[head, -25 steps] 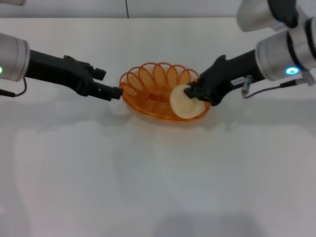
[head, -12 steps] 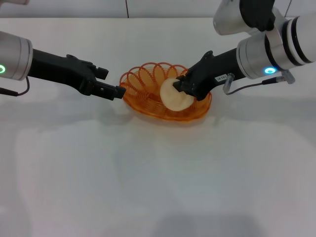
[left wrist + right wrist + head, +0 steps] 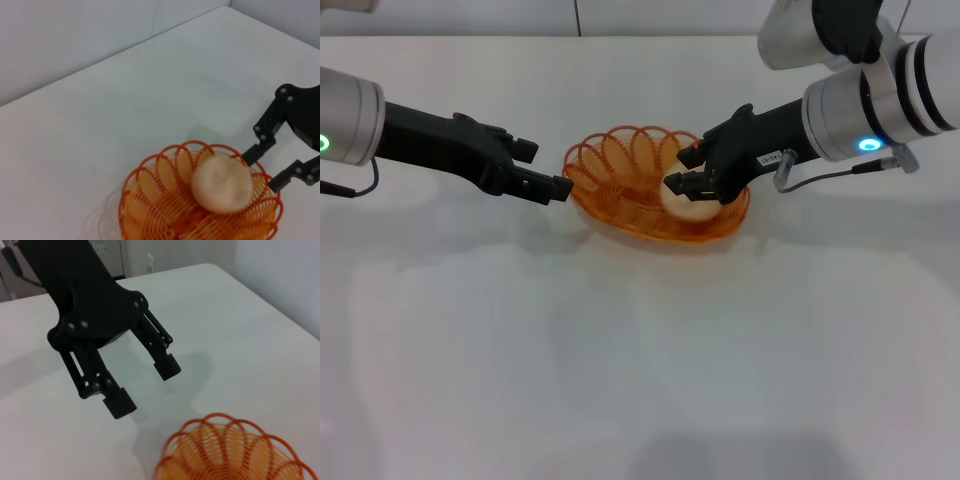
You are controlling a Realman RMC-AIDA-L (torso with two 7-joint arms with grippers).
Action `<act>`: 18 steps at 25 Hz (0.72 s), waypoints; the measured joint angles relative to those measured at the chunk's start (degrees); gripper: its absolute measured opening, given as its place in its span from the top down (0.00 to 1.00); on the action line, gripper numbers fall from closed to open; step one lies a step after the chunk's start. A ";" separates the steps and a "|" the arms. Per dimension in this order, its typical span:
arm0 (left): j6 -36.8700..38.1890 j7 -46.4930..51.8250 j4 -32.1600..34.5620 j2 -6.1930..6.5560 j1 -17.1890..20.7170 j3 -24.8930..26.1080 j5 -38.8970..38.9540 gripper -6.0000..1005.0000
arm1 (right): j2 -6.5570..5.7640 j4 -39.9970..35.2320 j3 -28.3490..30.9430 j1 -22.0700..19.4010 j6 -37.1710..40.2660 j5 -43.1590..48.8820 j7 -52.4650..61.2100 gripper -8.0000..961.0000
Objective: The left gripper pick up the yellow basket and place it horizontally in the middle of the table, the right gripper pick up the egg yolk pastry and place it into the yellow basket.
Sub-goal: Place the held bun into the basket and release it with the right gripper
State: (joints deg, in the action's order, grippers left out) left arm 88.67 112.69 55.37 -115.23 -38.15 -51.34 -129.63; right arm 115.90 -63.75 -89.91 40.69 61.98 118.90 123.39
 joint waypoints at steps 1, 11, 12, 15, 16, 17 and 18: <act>0.00 -0.01 0.00 0.00 0.03 0.01 0.00 0.17 | -0.03 -0.12 0.08 -0.10 0.02 -0.01 0.00 0.79; 0.01 -0.26 0.00 0.01 0.49 0.19 0.51 0.17 | -0.49 -7.16 1.13 -5.35 2.00 -0.10 -0.11 0.41; 0.01 -0.28 0.00 0.01 0.51 0.19 0.53 0.17 | -0.50 -8.27 1.66 -6.45 2.54 -0.11 -0.15 0.37; 0.12 -0.71 0.00 0.01 0.87 0.19 1.04 0.17 | -0.51 -10.92 3.22 -9.54 4.21 -0.44 -0.37 0.25; 0.20 -1.04 0.00 0.01 1.13 0.19 1.45 0.17 | -0.51 -11.61 3.64 -10.58 4.89 -0.57 -0.63 0.20; 0.35 -1.50 0.00 0.03 1.46 0.19 1.88 0.17 | -0.51 -12.59 3.94 -11.77 5.50 -0.63 -0.95 0.16; 0.43 -2.00 0.02 0.10 1.94 0.19 2.55 0.17 | -0.51 -13.46 4.08 -12.88 5.95 -0.64 -1.22 0.16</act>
State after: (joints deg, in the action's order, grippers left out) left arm 89.10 110.69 55.39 -115.13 -36.21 -51.15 -127.09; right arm 115.40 -77.20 -85.84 27.81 67.93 118.26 122.17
